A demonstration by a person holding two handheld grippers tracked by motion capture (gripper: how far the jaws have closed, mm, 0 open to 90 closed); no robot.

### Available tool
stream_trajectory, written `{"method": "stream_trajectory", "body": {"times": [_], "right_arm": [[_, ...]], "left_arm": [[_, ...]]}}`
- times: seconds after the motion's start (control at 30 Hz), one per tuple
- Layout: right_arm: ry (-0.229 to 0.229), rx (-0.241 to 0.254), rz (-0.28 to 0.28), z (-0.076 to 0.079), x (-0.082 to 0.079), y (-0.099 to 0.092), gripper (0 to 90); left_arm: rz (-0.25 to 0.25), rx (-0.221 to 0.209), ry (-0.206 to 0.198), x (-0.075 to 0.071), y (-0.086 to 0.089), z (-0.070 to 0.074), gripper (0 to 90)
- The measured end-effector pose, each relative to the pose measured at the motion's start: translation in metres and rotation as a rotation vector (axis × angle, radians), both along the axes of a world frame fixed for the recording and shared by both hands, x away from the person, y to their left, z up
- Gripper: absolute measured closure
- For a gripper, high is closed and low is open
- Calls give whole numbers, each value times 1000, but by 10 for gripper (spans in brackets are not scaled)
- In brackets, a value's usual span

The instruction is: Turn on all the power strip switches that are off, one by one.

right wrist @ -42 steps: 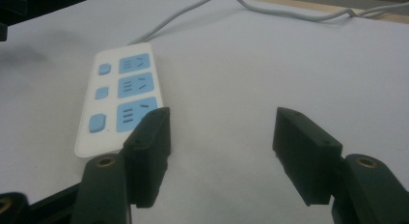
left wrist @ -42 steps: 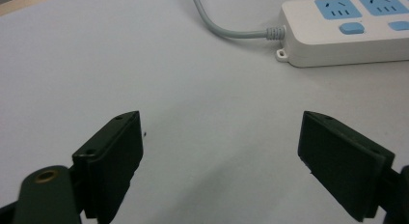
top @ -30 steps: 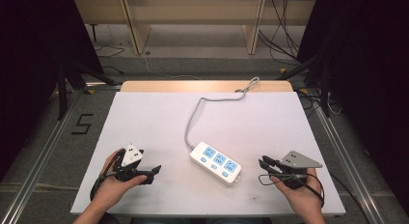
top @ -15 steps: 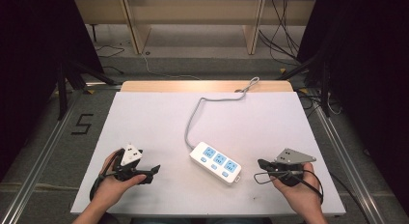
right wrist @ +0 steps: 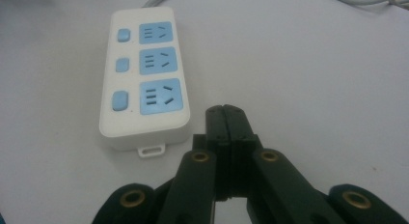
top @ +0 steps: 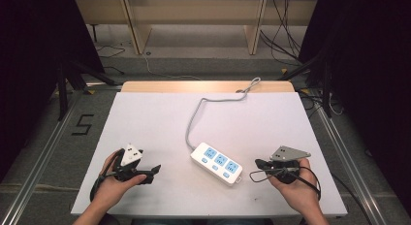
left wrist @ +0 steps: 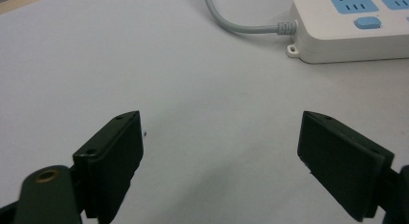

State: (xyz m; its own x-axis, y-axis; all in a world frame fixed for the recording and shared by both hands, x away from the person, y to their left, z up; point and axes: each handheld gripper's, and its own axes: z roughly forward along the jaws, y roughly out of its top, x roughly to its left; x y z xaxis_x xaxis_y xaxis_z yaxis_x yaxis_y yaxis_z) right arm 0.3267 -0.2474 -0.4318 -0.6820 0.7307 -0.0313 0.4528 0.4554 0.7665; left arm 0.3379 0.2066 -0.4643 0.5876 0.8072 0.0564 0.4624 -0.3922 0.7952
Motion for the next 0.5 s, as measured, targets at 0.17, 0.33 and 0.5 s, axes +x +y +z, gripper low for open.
{"method": "stream_trajectory", "body": {"times": [0.17,0.33,0.5], "right_arm": [[32,-28,1,2,3,5,900],[46,-45,3,4,5,11,900],[58,-48,5,7,8,14,900]], "left_arm": [[1,0,-2,0,0,0,162],[1,-1,-3,0,0,0,162],[2,-2,-4,0,0,0,162]]}}
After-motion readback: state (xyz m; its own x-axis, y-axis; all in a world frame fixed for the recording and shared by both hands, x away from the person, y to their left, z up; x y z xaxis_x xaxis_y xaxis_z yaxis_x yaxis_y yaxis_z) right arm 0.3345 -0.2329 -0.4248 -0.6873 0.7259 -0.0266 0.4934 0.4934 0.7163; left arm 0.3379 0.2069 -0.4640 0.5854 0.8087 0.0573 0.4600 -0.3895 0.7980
